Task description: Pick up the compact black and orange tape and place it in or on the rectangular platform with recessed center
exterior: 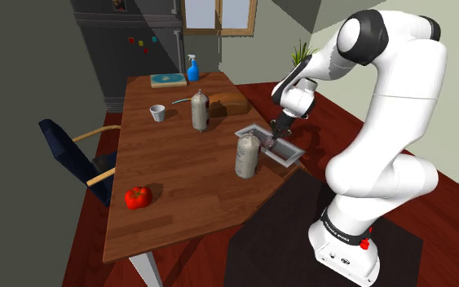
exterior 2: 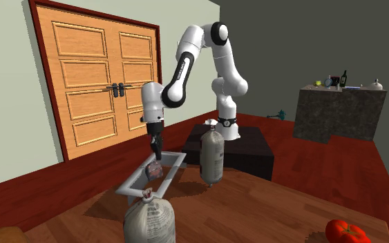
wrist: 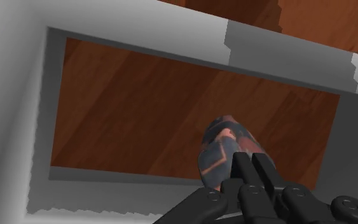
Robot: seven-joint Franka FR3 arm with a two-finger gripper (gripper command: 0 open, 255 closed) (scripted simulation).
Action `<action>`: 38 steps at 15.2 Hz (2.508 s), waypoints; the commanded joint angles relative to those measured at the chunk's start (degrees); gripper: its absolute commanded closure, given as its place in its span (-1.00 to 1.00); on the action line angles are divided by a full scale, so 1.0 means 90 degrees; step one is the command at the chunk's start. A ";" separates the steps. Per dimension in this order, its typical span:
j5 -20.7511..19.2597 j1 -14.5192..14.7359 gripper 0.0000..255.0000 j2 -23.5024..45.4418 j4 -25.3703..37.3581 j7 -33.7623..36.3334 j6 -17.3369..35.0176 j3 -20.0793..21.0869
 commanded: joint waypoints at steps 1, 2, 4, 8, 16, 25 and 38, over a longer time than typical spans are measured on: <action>-0.0072 0.0021 1.00 -0.0174 -0.0037 0.0092 -0.0125 -0.0040; -0.0037 0.0006 1.00 -0.0082 -0.0011 0.0040 -0.0064 -0.0023; -0.0762 -0.0187 -1.00 0.0269 0.0860 -0.0767 -0.1335 -0.0099; -0.2448 -0.0311 -1.00 0.1829 0.3784 -0.2889 -0.4418 0.0060; -0.2419 -0.0262 -1.00 0.1984 0.3436 -0.2910 -0.3912 0.0067; -0.2419 -0.0262 1.00 0.1985 0.3437 -0.2910 -0.3913 0.0067; -0.2409 -0.0278 1.00 0.1624 0.3417 -0.2869 -0.4250 0.0079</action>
